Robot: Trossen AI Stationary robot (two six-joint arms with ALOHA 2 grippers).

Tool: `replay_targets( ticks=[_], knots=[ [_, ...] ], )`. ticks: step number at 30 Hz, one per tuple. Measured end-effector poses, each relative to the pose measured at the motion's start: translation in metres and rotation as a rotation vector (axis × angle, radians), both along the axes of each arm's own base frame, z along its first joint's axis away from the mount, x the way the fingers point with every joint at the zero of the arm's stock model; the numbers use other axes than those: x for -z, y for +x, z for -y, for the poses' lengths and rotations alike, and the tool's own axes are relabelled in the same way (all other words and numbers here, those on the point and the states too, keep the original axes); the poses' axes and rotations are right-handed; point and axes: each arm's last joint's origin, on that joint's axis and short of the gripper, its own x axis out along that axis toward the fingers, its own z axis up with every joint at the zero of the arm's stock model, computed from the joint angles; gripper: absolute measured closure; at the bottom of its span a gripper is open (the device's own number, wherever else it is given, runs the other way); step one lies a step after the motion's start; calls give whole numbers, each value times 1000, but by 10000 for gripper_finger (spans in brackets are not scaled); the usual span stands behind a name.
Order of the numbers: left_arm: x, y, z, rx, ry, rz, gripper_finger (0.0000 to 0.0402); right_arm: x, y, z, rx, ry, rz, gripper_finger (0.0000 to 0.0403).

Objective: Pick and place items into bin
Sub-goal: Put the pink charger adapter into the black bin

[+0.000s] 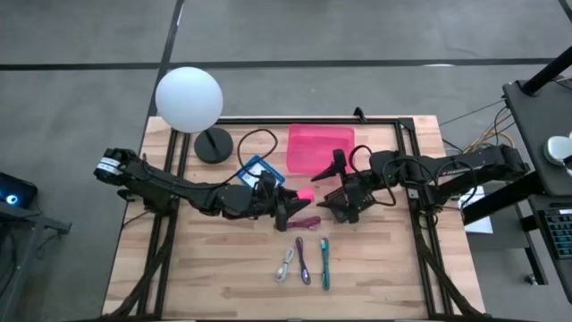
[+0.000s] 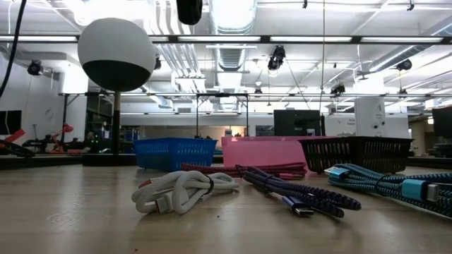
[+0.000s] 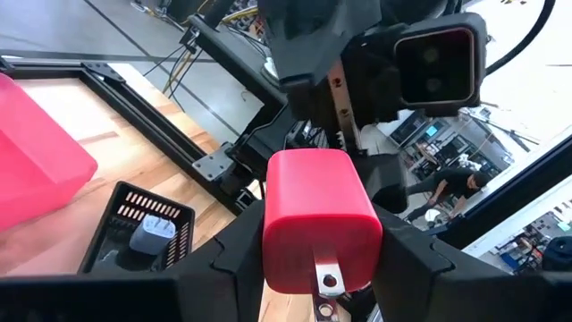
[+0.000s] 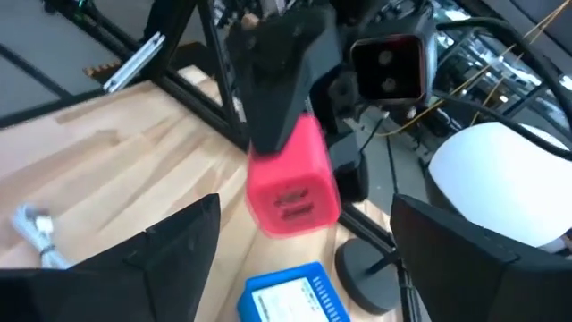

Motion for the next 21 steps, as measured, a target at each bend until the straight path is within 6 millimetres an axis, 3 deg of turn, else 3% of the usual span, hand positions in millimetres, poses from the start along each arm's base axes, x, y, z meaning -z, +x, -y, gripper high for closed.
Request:
replay_targets(
  ticks=[14,21],
  knots=[
    [-6,0,0,7,-11,57,263,-8,1,-3,-60,-12,46,121],
    [-6,0,0,12,-8,61,263,-3,16,-7,-112,-1,89,124]
  ],
)
